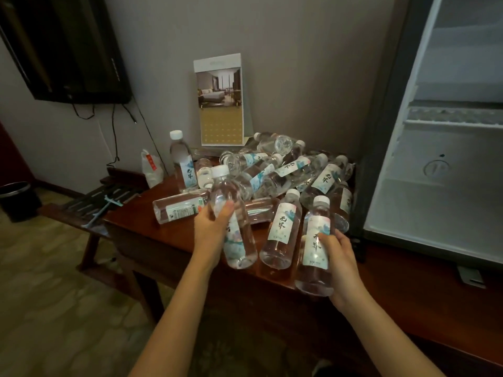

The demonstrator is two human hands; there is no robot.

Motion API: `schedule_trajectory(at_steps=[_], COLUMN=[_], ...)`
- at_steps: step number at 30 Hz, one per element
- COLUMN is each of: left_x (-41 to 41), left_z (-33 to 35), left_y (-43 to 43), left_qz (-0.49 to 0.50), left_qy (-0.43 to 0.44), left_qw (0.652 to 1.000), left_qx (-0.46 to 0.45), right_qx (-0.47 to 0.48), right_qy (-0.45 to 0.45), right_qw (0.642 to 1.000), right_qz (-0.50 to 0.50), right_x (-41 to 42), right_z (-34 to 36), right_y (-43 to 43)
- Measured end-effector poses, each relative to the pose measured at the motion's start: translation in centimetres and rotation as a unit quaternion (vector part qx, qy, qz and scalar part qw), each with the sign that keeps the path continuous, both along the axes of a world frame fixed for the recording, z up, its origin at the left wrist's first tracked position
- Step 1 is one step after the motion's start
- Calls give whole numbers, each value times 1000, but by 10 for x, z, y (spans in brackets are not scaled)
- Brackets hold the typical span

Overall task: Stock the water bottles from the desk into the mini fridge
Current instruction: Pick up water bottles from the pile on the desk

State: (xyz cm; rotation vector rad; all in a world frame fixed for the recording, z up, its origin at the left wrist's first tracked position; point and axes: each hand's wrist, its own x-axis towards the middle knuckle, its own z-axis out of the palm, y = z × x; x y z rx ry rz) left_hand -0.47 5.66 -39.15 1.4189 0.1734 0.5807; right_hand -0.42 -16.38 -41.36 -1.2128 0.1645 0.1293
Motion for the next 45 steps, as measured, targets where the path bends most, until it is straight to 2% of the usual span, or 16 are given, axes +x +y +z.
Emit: schedule_trajectory(at_steps=[5, 10, 17, 19, 22, 25, 27, 29, 33, 36, 39, 45], left_x=[17, 22, 20, 14, 0, -15, -19, -17, -8, -2, -3, 2], left_z=[3, -19, -24, -24, -19, 3, 25, 45, 69, 75, 84, 139], left_y=[-19, -43, -51, -58, -70, -93, -116, -141, -197, -234, -268, -325], left_qz=[26, -7, -10, 38, 171, 225, 194, 123, -52, -181, -264, -408], left_qy=[-24, -29, 5, 10, 10, -125, -202, -218, -153, -95, -100, -181], left_qw=[999, 992, 992, 989, 970, 940, 920, 926, 953, 950, 936, 878], left_qx=[37, 119, 126, 143, 173, 225, 274, 283, 257, 237, 208, 172], right_qx=[13, -7, -14, -16, -20, -36, -39, -41, -35, -30, -43, -78], right_qy=[7, -8, -23, -24, -35, -65, -88, -115, -178, -222, -274, -394], right_qw=[1000, 1000, 1000, 1000, 999, 997, 995, 992, 983, 974, 959, 908], right_qz=[-20, -13, 7, 6, 10, 22, 25, 24, 15, -7, -57, -116], right_x=[6, 5, -2, -5, -10, -15, -19, -23, -30, -36, -36, -20], right_z=[-2, -1, 5, 7, 10, 15, 22, 33, 62, 86, 108, 162], right_y=[-9, -14, -33, -39, -49, -59, -66, -77, -110, -144, -178, -236])
